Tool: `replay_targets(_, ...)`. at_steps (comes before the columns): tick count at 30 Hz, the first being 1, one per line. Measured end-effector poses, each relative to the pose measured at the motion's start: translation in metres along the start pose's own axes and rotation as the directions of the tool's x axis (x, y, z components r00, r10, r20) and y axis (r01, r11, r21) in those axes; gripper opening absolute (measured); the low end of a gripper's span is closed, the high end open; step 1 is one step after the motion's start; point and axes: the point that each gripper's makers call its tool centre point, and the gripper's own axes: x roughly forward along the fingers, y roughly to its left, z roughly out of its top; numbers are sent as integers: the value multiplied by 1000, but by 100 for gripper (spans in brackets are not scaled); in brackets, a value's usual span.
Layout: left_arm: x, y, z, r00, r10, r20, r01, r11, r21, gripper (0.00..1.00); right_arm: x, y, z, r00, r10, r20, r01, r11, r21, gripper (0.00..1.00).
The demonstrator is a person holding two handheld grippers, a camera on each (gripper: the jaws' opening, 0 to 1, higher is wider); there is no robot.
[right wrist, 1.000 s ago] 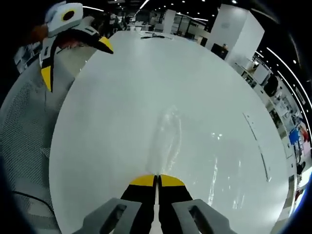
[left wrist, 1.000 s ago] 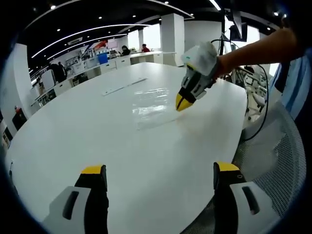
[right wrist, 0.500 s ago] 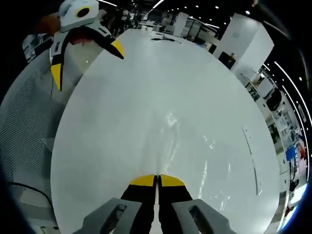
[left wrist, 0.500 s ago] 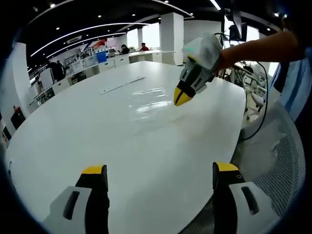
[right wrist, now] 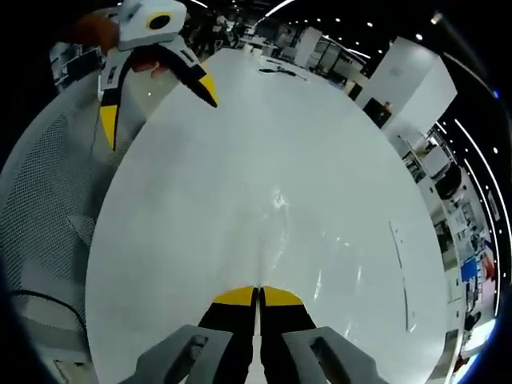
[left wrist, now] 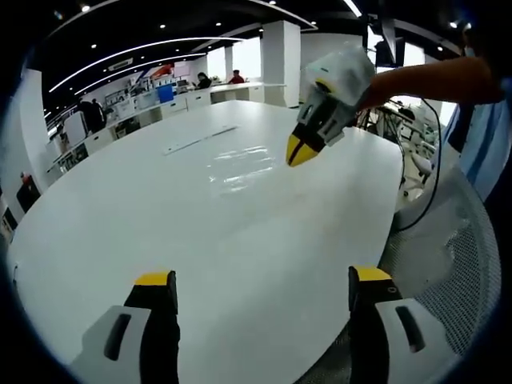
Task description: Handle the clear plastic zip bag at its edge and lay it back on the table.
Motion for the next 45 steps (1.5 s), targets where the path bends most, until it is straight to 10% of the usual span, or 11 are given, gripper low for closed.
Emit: replay_targets(45, 15, -14, 0, 998, -39, -39, 43, 995, 94, 71, -28, 43, 22, 995, 47, 90, -34, 990, -135, 0)
